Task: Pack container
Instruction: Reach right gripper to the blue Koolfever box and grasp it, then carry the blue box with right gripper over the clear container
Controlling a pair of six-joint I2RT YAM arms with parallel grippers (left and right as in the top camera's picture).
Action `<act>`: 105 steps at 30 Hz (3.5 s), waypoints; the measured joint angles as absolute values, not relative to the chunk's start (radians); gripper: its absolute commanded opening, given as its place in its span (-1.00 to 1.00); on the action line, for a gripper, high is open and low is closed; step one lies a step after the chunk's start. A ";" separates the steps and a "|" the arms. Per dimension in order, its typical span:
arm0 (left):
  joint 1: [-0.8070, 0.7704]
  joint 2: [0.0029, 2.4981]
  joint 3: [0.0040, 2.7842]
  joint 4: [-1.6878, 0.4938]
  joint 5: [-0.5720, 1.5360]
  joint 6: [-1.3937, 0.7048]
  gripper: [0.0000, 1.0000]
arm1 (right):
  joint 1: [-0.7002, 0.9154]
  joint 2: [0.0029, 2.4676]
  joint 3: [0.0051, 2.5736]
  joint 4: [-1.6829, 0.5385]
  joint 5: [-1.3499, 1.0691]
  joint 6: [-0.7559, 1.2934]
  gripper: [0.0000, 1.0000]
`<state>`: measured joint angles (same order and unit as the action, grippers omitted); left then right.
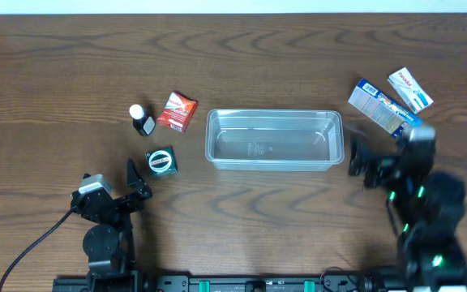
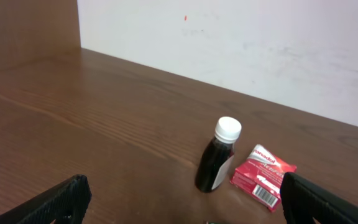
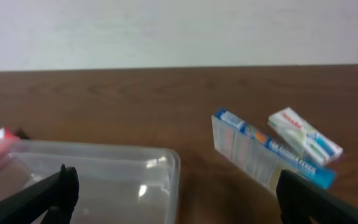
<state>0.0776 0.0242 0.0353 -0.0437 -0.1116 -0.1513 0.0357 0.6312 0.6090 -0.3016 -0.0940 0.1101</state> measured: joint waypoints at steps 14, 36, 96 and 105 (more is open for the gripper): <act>0.078 0.025 0.035 -0.043 -0.111 -0.149 0.96 | -0.069 1.306 1.246 -0.641 -0.097 -0.055 0.86; 0.078 0.025 0.035 -0.043 -0.111 -0.149 0.96 | -0.153 1.704 1.246 -0.566 -0.078 -0.328 0.82; 0.078 0.025 0.035 -0.043 -0.111 -0.149 0.96 | 0.372 1.235 1.250 -0.867 -0.093 -0.792 -0.97; 0.078 0.025 0.035 -0.043 -0.111 -0.149 0.96 | 0.398 1.402 1.250 -0.845 -0.077 -0.956 -0.98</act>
